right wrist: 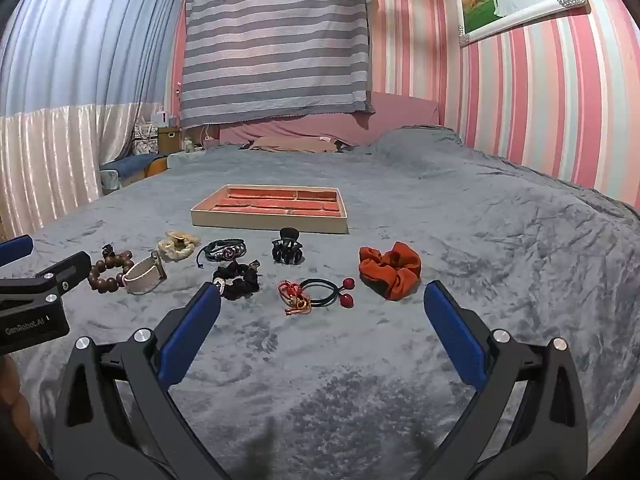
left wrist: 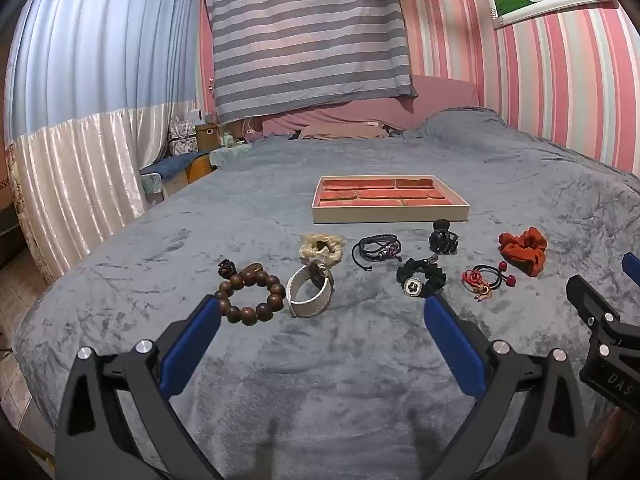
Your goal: Organize jewelry
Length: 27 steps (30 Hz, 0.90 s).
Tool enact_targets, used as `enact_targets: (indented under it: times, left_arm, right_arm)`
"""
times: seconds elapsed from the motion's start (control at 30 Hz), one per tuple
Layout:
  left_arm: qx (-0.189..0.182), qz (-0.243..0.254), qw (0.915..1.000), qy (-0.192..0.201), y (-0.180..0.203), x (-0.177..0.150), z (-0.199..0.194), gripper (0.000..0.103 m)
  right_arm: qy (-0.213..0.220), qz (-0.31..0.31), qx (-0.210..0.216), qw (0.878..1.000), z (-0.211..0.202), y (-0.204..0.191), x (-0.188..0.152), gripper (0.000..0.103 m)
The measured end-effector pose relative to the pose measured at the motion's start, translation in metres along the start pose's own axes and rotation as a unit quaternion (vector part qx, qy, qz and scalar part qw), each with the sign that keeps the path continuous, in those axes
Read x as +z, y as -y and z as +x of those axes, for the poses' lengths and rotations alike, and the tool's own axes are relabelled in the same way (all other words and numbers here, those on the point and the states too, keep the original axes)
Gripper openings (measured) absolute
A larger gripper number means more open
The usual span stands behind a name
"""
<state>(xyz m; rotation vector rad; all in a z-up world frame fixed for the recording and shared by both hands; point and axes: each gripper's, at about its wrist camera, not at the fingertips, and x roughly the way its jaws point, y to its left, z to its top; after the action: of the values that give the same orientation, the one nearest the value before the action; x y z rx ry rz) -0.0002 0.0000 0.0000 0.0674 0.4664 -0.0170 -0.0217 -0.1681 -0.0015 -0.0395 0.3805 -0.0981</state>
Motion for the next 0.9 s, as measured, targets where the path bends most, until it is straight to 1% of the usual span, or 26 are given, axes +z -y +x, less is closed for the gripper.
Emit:
enact_targets:
  times: [0.3,0.33,0.9]
  left_arm:
    - [0.005,0.003,1.0,0.001,0.0009,-0.0001,0.0004,0.099]
    - [0.005,0.003,1.0,0.001,0.0013,-0.0002,0.0008,0.099]
    - [0.003,0.002,1.0,-0.001,-0.0029,0.0009,-0.0009,0.099]
  right_arm:
    - [0.004,-0.002,-0.002,1.0,-0.0011,-0.0001,-0.0003,0.099]
    - [0.0,0.001,0.0,1.0,-0.0006,0.0032,-0.0006,0.099]
    - [0.0,0.001,-0.002,1.0,-0.0005,0.0012,0.0011,0.099]
